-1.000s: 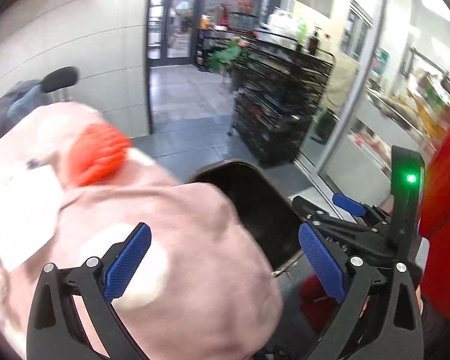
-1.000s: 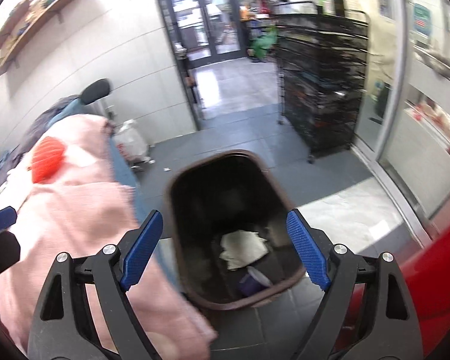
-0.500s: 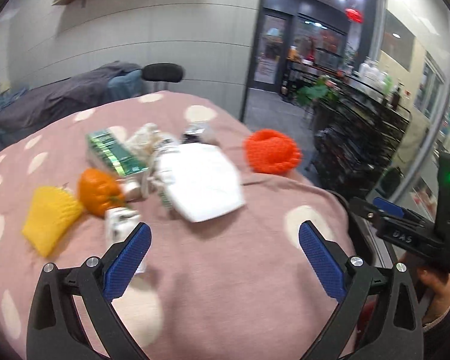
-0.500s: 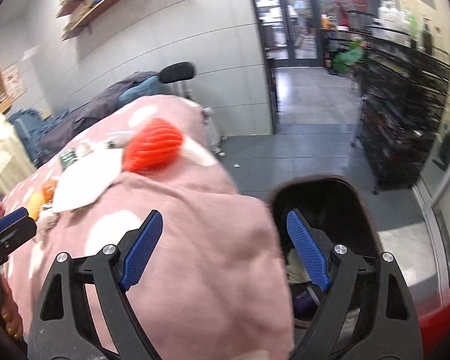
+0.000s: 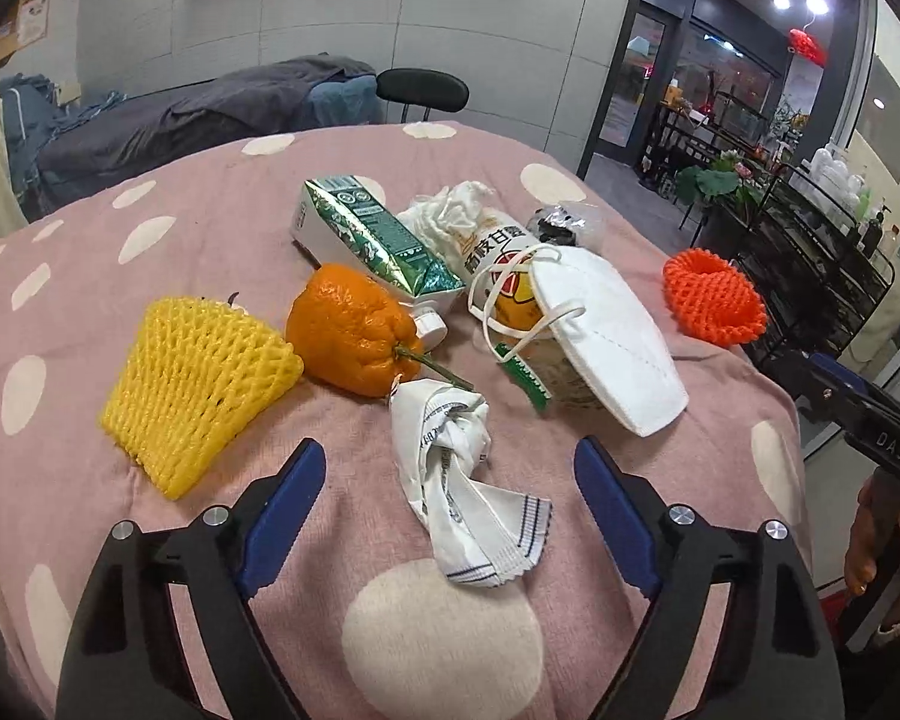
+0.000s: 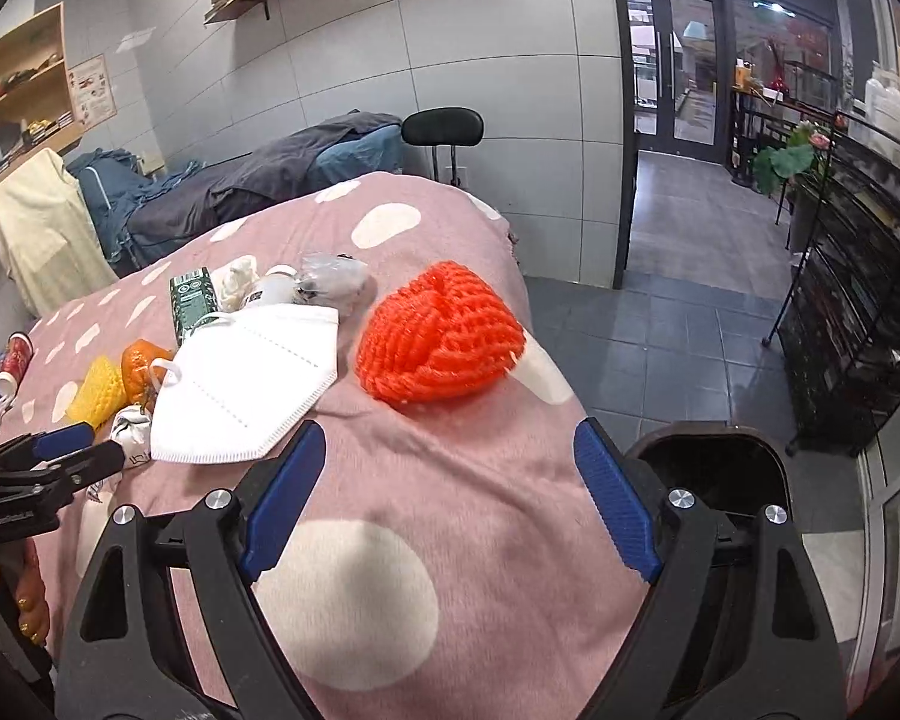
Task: Collect trash
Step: 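Return both tools to the table and grasp the white cloth with the left tool, then grasp the orange mesh net with the right tool and lift it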
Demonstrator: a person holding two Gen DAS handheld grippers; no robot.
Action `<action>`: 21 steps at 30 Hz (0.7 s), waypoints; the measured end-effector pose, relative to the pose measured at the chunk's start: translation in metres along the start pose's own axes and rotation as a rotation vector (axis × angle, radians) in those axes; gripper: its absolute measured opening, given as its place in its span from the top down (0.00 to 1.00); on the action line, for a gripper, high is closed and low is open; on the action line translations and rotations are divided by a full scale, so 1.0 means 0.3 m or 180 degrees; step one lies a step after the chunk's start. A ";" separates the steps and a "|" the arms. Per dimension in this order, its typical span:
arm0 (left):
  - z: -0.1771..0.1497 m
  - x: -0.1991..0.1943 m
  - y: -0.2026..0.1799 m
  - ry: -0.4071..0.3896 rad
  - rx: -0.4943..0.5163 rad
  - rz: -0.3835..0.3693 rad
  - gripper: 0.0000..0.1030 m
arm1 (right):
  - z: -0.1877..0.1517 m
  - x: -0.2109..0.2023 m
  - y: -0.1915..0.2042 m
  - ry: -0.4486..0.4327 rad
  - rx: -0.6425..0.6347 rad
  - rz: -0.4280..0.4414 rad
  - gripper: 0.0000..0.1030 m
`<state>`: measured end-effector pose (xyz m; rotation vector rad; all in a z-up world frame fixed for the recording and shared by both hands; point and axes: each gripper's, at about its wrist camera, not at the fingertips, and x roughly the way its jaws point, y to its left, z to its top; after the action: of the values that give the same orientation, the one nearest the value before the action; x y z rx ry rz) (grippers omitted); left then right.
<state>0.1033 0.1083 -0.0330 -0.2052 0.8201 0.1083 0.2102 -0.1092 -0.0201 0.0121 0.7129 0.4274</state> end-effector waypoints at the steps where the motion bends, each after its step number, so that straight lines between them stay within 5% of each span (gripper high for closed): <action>1: 0.001 0.016 0.005 0.0049 -0.0004 0.0006 0.27 | 0.006 0.007 0.004 0.0006 -0.0013 0.0012 0.18; 8: -0.017 0.035 0.033 0.0160 -0.0106 0.0041 0.66 | 0.032 0.056 0.012 0.0072 -0.0074 0.0019 0.18; 16: -0.053 -0.040 0.035 0.0061 -0.0232 -0.0172 0.69 | 0.072 0.130 0.015 0.0168 -0.0141 -0.0033 0.20; 21: -0.053 -0.078 0.019 -0.0014 -0.0200 -0.0240 0.69 | 0.094 0.191 0.004 0.0311 -0.0159 -0.0068 0.53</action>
<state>0.0752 0.1100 -0.0271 -0.2946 0.8041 0.0637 0.2663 -0.0824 -0.0346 -0.0637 0.7976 0.4274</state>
